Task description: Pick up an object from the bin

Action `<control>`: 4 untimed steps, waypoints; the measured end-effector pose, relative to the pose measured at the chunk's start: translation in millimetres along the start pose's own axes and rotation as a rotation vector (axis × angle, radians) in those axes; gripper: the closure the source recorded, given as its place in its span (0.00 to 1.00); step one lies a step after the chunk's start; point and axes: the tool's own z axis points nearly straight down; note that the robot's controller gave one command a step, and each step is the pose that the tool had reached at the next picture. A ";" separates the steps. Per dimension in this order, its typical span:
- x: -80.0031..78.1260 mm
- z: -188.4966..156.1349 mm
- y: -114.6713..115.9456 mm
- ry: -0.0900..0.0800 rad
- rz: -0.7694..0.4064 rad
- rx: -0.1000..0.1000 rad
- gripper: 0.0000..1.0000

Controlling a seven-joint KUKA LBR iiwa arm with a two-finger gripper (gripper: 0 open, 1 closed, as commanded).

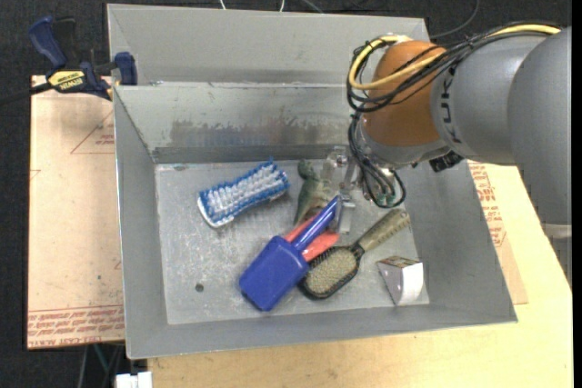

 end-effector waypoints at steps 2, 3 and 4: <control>-4.1 -1.4 1.2 -0.005 0.019 0.002 1.00; -4.0 -1.3 1.4 -0.005 0.019 0.002 1.00; -4.0 -11.3 1.6 -0.006 0.019 0.001 1.00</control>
Offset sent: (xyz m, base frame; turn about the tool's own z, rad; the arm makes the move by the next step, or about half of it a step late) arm 0.0026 0.0020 -0.0001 0.0163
